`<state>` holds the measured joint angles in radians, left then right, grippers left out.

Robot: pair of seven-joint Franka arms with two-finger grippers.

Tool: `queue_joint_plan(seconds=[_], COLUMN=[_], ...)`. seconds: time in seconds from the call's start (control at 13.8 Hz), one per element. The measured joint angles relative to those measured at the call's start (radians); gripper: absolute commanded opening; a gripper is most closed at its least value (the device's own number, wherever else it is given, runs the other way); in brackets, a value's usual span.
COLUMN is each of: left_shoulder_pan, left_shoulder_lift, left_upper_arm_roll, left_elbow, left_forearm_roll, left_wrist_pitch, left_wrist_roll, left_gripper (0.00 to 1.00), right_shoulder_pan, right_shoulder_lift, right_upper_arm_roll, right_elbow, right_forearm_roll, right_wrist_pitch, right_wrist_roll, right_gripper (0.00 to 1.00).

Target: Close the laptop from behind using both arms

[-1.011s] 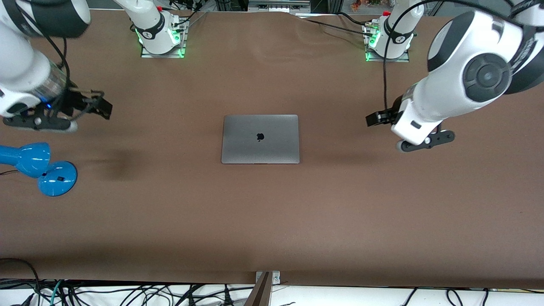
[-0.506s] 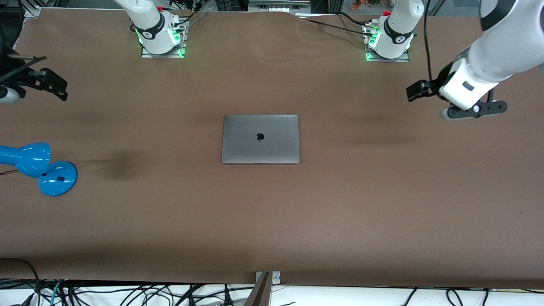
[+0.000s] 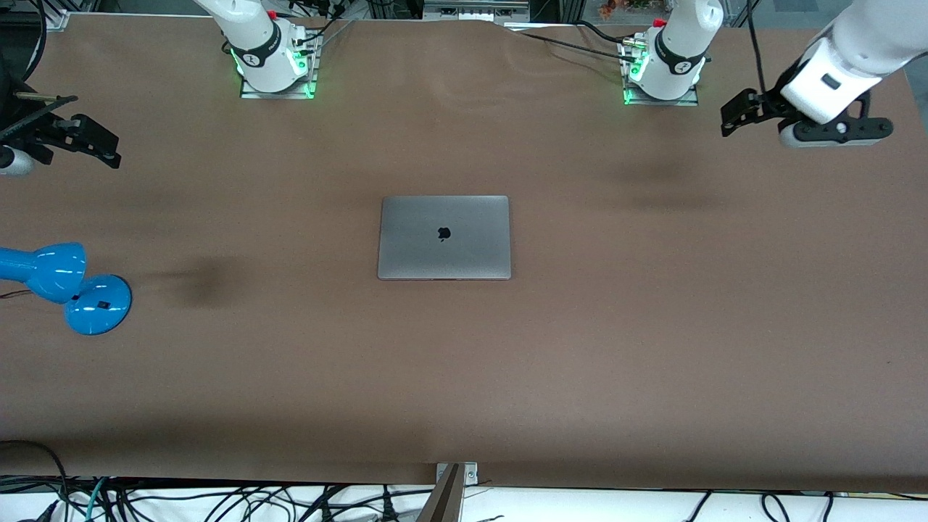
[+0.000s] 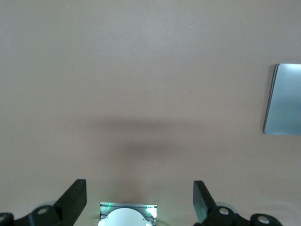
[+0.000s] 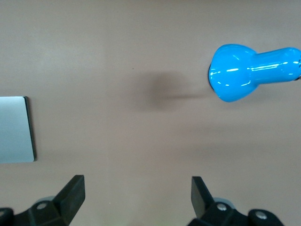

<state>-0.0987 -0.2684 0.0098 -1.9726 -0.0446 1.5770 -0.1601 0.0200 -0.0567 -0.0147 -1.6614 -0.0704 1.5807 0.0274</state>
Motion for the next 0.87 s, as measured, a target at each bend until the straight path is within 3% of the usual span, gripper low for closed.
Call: queue_joint_plan(seconds=[0.14, 0.58, 0.87], left_shoulder_pan=[-0.015, -0.005, 0.007], left_shoulder_lift=[0.013, 0.188, 0.240], left_upper_arm_roll=[0.027, -0.015, -0.043], left_elbow=[0.035, 0.240, 0.273], left_forearm_roll=[0.000, 0.002, 0.002], left_wrist_pitch=[-0.005, -0.091, -0.098], left_wrist_roll=[0.010, 0.007, -0.005], left_gripper=[1.00, 1.00, 1.00], right_shoulder_pan=[-0.003, -0.005, -0.005], right_shoulder_lift=[0.001, 0.009, 0.011], right_upper_arm_roll=[0.000, 0.000, 0.000], right_elbow=[0.000, 0.000, 0.000], right_forearm_roll=[0.007, 0.025, 0.026], right_wrist_pitch=[0.000, 0.000, 0.000], right_wrist_roll=[0.000, 0.000, 0.000], right_gripper=[1.00, 1.00, 1.00])
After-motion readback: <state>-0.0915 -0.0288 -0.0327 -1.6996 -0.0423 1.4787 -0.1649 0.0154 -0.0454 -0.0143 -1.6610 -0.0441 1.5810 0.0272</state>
